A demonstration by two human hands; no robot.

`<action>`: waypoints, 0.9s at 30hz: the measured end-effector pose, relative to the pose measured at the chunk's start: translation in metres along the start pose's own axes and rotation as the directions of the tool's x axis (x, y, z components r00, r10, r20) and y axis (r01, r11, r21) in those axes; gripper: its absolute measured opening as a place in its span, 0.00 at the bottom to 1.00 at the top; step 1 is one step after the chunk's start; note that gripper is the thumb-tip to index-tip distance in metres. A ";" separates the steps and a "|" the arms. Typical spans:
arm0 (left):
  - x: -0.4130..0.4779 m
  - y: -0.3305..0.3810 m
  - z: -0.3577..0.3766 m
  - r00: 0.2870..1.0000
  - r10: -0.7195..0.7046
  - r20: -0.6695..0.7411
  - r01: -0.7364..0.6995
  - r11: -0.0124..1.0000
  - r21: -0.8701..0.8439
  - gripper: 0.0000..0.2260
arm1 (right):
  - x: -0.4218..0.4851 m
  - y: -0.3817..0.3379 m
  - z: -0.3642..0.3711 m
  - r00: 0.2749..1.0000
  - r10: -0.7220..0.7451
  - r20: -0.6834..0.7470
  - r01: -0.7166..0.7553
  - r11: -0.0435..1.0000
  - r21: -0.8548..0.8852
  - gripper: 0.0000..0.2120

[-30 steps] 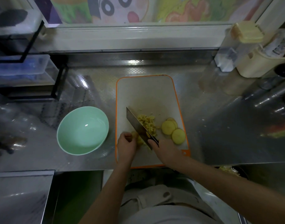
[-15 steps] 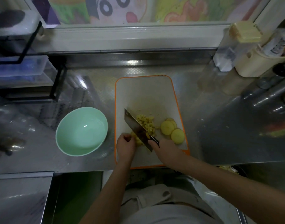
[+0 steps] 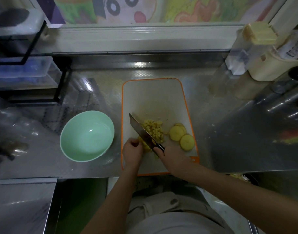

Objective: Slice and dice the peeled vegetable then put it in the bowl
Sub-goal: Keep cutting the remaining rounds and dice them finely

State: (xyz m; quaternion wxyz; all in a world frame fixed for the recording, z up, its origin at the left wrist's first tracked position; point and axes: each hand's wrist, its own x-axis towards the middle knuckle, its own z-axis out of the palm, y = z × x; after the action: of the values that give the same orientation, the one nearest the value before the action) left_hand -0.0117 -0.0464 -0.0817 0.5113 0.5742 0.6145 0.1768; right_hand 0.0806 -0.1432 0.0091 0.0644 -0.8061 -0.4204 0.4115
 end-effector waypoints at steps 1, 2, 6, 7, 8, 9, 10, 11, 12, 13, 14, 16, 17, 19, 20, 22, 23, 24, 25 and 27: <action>0.000 0.001 0.000 1.000 -0.004 0.000 0.004 1.000 0.008 0.02 | 0.004 0.001 0.001 1.000 0.025 -0.016 -0.025 0.999 0.020 0.21; 0.000 0.001 0.000 1.000 -0.008 0.001 0.008 1.000 0.014 0.02 | 0.005 -0.002 0.001 0.998 0.043 -0.043 -0.037 0.992 0.117 0.21; -0.001 -0.001 -0.001 1.000 0.004 0.013 -0.005 0.999 0.036 0.03 | 0.009 0.000 0.001 0.999 0.007 -0.040 -0.004 0.998 0.068 0.27; -0.001 -0.001 -0.001 1.000 0.015 0.013 -0.016 0.999 0.038 0.03 | 0.012 0.001 0.003 0.999 0.003 -0.037 -0.001 0.999 0.039 0.25; -0.001 -0.001 -0.002 1.000 0.024 0.013 -0.024 0.999 0.034 0.03 | 0.009 -0.002 0.003 0.996 0.040 -0.079 -0.036 0.998 0.055 0.22; -0.001 -0.001 -0.002 1.000 0.028 0.010 -0.029 0.999 0.031 0.03 | 0.008 -0.002 0.003 0.996 0.051 -0.076 -0.048 0.998 0.029 0.20; -0.001 0.000 -0.002 1.000 0.027 0.009 -0.027 0.999 0.032 0.03 | 0.011 0.003 0.007 0.998 0.012 -0.068 -0.016 0.998 -0.053 0.21; -0.001 0.001 -0.003 1.000 0.027 0.011 -0.028 0.999 0.036 0.03 | 0.014 0.005 0.008 0.998 -0.009 -0.068 0.007 0.999 -0.033 0.23; -0.001 0.001 -0.002 1.000 0.026 0.018 -0.027 0.999 0.039 0.03 | 0.017 0.008 0.008 0.995 -0.072 -0.070 0.068 0.996 -0.054 0.30; 0.000 0.002 -0.002 0.999 0.025 0.025 -0.026 0.999 0.037 0.03 | 0.018 0.010 0.007 0.995 -0.075 -0.059 0.075 0.997 -0.005 0.36; 0.000 0.002 -0.002 0.999 0.020 0.030 -0.021 0.999 0.036 0.03 | 0.021 0.010 0.008 0.994 -0.089 -0.070 0.089 0.996 -0.003 0.37; 0.000 0.003 -0.002 0.999 0.014 0.030 -0.015 0.999 0.036 0.03 | 0.023 0.012 0.011 0.987 -0.132 -0.093 0.129 0.991 -0.031 0.35; 0.001 0.003 -0.003 0.999 0.014 0.030 -0.015 0.999 0.038 0.02 | 0.025 0.012 0.012 0.985 -0.149 -0.083 0.147 0.989 -0.036 0.35; 0.002 0.003 -0.003 0.999 0.012 0.038 -0.014 0.999 0.052 0.01 | 0.028 0.013 0.014 0.980 -0.186 -0.073 0.179 0.980 -0.088 0.35; 0.003 0.003 -0.003 0.999 0.008 0.042 -0.010 0.998 0.064 0.01 | 0.029 0.014 0.016 0.978 -0.195 -0.073 0.189 0.978 -0.086 0.35; 0.004 0.003 -0.002 0.999 -0.001 0.041 -0.002 0.997 0.076 0.01 | 0.027 0.012 0.013 0.983 -0.181 -0.032 0.176 0.978 -0.110 0.34; 0.004 0.003 -0.002 0.999 -0.006 0.040 0.003 0.997 0.078 0.01 | 0.027 0.010 0.015 0.993 -0.115 -0.014 0.114 0.990 -0.088 0.28; 0.004 0.003 -0.002 0.999 -0.010 0.038 0.007 0.997 0.080 0.01 | 0.028 0.008 0.017 0.999 0.005 -0.041 -0.006 1.000 -0.022 0.22; 0.004 0.003 -0.002 0.999 -0.011 0.038 0.008 0.996 0.085 0.01 | 0.028 0.009 0.017 0.999 -0.003 -0.049 -0.002 0.996 -0.086 0.24; 0.005 0.002 -0.001 0.999 -0.002 0.036 -0.002 0.996 0.095 0.02 | 0.030 0.013 0.017 0.997 0.023 -0.068 -0.032 0.991 -0.133 0.30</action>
State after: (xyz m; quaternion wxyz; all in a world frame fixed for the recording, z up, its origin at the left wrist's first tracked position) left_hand -0.0107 -0.0407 -0.0816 0.4945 0.6009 0.6129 0.1371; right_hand 0.0858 -0.1331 -0.0258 0.0183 -0.8276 -0.4335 0.3562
